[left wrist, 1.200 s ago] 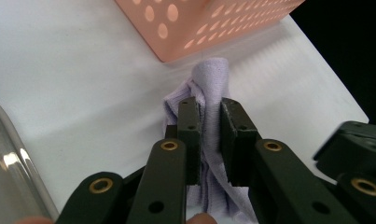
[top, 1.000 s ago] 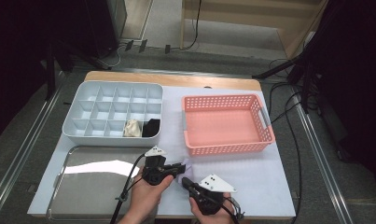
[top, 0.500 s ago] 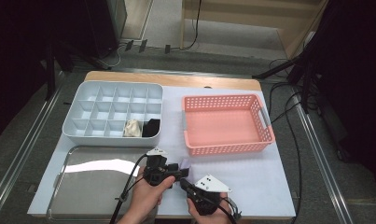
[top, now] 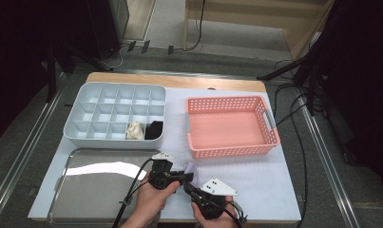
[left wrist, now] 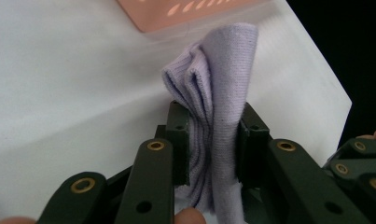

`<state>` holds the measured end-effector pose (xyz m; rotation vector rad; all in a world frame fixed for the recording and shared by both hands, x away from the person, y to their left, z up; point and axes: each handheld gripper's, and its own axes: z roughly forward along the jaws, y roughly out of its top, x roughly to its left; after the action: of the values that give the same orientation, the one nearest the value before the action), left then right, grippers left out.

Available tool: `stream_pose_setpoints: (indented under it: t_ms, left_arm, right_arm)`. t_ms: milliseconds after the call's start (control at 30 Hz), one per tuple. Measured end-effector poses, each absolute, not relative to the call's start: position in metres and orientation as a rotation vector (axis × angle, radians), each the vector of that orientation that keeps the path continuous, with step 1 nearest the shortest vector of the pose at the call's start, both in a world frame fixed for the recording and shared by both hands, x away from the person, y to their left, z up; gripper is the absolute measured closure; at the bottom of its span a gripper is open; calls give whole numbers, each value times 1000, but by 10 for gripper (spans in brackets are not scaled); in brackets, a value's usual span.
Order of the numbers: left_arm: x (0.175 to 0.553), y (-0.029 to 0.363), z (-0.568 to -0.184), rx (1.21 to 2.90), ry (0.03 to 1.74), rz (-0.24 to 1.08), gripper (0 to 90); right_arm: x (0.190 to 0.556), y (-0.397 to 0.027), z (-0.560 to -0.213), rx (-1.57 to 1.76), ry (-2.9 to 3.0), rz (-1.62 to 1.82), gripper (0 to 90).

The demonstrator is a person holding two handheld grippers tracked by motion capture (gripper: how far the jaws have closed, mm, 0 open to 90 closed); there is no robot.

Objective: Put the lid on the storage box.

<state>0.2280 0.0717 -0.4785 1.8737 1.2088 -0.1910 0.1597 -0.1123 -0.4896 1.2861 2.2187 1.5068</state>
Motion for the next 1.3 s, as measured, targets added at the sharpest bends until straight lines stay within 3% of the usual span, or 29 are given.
stream_pose_setpoints:
  t_ms: [167,567,800,1300]
  left_arm:
    - [226,82,-470,1844,1195,-139,734]
    - [211,113,-449,1819,1161,2,734]
    - [208,141,-444,1792,1186,43,734]
    - [203,189,-441,1758,1241,105,734]
  right_arm:
    - [159,-120,-485,1250,2209,1537,805]
    - [167,-139,-483,1283,2098,1485,503]
    - [171,-146,-483,1292,2083,1459,395]
    - [174,-157,-485,1348,2060,1436,339]
